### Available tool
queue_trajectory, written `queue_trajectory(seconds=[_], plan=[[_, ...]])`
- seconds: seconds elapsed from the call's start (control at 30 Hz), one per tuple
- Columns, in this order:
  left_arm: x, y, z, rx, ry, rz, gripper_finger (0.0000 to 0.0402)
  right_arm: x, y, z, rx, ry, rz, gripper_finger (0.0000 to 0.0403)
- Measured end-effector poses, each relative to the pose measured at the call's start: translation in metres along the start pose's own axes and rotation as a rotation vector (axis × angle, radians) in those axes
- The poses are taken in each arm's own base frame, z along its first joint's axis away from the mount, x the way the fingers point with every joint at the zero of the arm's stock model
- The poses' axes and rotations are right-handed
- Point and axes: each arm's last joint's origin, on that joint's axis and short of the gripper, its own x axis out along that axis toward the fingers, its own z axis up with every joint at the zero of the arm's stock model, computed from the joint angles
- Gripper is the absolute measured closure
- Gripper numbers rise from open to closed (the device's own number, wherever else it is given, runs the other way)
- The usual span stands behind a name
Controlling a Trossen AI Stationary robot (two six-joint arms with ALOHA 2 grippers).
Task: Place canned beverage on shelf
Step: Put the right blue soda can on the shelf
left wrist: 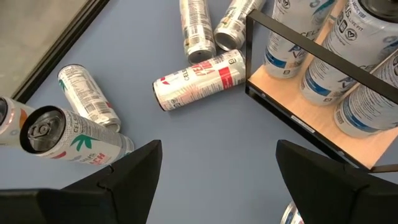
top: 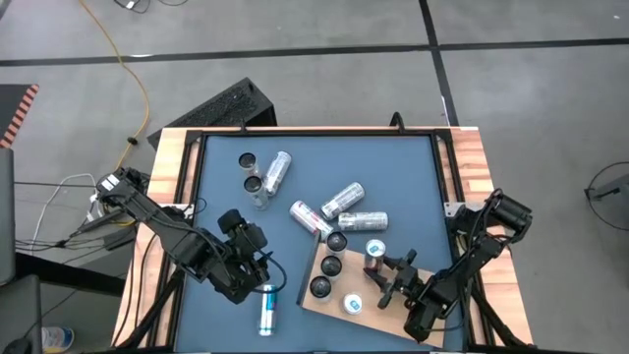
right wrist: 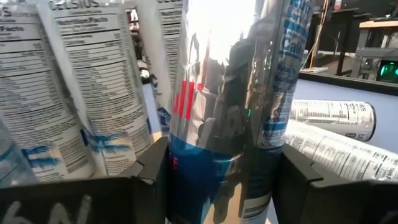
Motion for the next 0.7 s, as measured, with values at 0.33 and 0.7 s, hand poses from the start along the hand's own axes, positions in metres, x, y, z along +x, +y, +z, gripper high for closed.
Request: queue_trajectory(seconds=[0.33, 0.7], plan=[[0.0000, 0.0002, 0.0001, 0.000, -0.006, 0.005, 0.0099, -0.0046, 0.0047, 0.0041, -0.012, -0.045, 0.001, 0.0216], [0.0000, 0.0006, 0.0010, 0.014, -0.034, 0.023, 0.0099, -0.0086, 0.0072, 0.0046, -0.018, -0.046, 0.014, 0.0217]])
